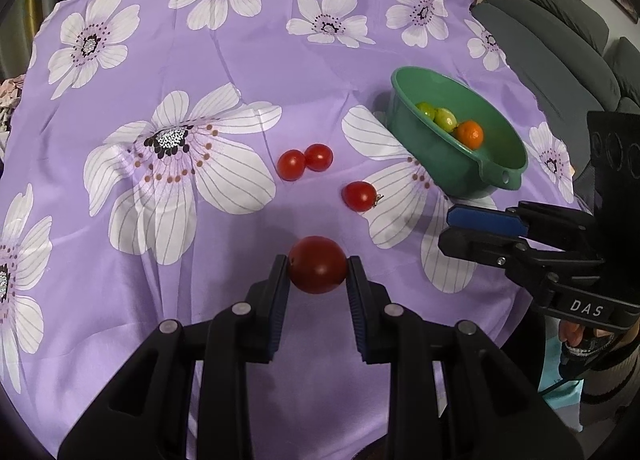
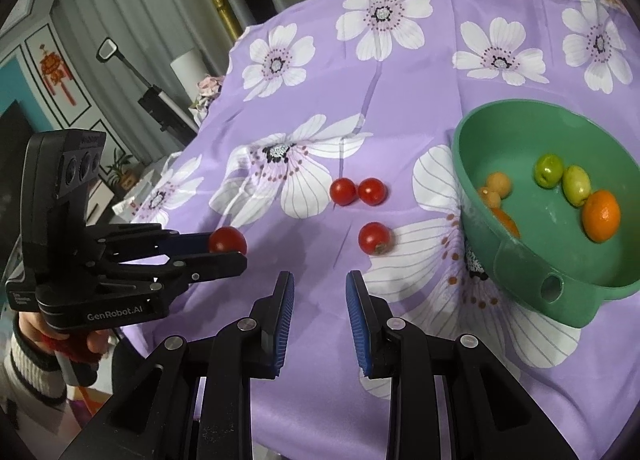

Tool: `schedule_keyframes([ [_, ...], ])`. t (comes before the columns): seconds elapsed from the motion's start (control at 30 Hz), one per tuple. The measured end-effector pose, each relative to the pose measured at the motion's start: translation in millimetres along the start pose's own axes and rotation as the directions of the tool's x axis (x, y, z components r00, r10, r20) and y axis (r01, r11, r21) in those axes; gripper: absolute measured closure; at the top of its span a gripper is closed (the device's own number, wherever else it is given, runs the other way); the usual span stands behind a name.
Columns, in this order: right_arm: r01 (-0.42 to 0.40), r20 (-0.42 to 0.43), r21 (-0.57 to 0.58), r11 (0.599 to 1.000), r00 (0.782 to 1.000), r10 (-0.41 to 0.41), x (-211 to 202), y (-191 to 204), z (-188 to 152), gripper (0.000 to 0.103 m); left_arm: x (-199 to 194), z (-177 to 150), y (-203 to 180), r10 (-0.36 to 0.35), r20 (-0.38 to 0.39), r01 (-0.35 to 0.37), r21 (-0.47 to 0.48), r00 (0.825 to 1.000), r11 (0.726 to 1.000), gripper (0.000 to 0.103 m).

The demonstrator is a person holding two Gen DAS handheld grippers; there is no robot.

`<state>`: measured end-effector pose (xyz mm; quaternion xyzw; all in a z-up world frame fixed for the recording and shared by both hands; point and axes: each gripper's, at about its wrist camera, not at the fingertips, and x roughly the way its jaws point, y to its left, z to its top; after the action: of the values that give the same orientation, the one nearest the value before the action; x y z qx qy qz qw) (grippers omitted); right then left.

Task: Organize fruits
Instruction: 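Lower the right gripper onto another cherry tomato and close it while the left gripper holds its tomato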

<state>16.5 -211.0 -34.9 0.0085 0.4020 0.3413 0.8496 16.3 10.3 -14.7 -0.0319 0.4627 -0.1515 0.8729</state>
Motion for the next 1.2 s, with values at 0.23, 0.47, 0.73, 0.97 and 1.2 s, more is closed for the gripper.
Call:
schedule_keyframes([
  [0.23,-0.011,0.031,0.008,1.0,0.999,0.011,-9,-5,-1,0.073,3,4,-7,0.01,-0.008,-0.009,0.009,1.0,1.0,0.075],
  [0.47,-0.007,0.075,0.017,1.0,0.997,0.006,-22,-12,2,0.073,1,17,-24,-0.008,0.015,0.008,0.042,1.0,0.999,0.075],
  [0.73,0.03,0.14,0.054,0.998,0.989,-0.038,-42,-29,9,0.073,2,48,-51,-0.063,0.067,0.056,0.093,0.996,0.994,0.075],
  [0.97,0.085,0.189,0.114,0.99,0.976,-0.106,-64,-55,11,0.073,17,74,-83,-0.129,0.071,0.117,0.153,0.989,0.981,0.075],
  [1.2,0.132,0.211,0.154,0.979,0.964,-0.163,-76,-75,11,0.073,30,91,-109,-0.169,0.062,0.153,0.215,0.984,0.965,0.075],
])
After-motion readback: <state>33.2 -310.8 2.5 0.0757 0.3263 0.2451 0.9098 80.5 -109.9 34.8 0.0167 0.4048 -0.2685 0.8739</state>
